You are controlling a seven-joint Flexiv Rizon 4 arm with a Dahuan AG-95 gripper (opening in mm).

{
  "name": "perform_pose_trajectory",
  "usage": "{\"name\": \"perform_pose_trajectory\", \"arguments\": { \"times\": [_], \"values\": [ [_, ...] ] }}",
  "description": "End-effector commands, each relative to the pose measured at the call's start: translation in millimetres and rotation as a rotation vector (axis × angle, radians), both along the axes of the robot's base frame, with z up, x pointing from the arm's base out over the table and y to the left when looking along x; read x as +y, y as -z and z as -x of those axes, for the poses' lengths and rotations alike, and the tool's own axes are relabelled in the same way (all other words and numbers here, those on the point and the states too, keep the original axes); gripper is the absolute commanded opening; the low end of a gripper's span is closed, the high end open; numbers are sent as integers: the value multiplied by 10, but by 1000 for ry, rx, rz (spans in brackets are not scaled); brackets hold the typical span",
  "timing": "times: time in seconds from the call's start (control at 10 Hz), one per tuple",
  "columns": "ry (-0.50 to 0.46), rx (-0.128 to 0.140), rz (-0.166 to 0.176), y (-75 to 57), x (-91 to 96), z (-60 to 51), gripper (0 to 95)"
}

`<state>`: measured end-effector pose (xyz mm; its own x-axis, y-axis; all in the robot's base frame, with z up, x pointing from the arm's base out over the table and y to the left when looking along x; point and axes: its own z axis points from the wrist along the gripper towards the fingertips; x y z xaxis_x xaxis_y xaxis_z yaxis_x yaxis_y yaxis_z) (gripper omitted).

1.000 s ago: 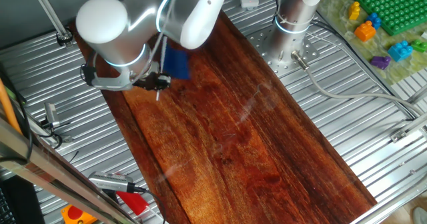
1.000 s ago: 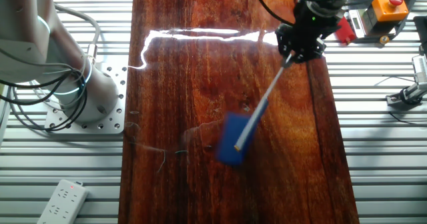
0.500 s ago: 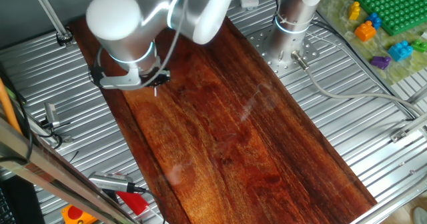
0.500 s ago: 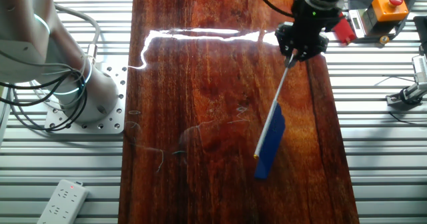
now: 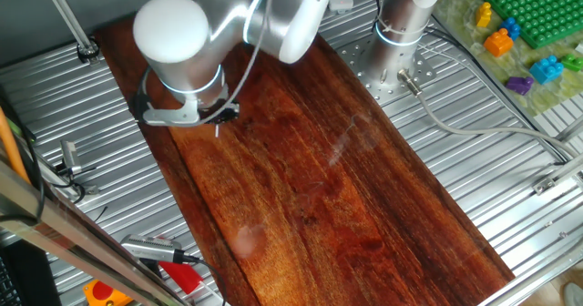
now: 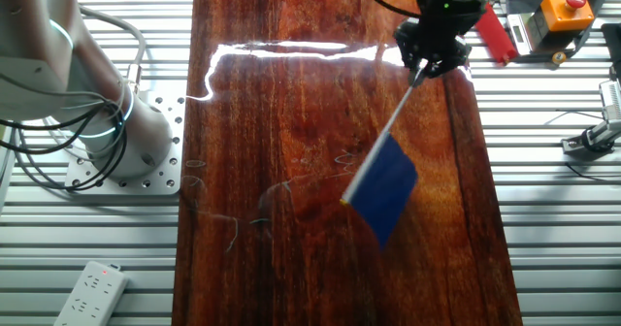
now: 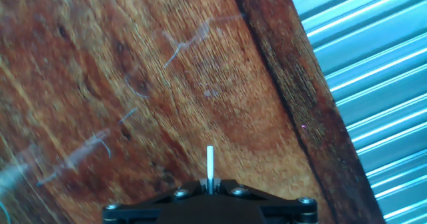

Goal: Wave the flag

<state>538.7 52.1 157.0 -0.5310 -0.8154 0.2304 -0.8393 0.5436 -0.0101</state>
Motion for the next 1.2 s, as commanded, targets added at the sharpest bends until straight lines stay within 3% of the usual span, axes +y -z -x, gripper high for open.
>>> {"name": "perform_pose_trajectory", "arguments": {
  "times": [0.1, 0.4, 1.2],
  "values": [
    [692, 103, -162, 44, 254, 40, 0],
    [694, 101, -173, 89, 309, 45, 0],
    [647, 77, -172, 434, 447, 233, 0]
  ]
}}
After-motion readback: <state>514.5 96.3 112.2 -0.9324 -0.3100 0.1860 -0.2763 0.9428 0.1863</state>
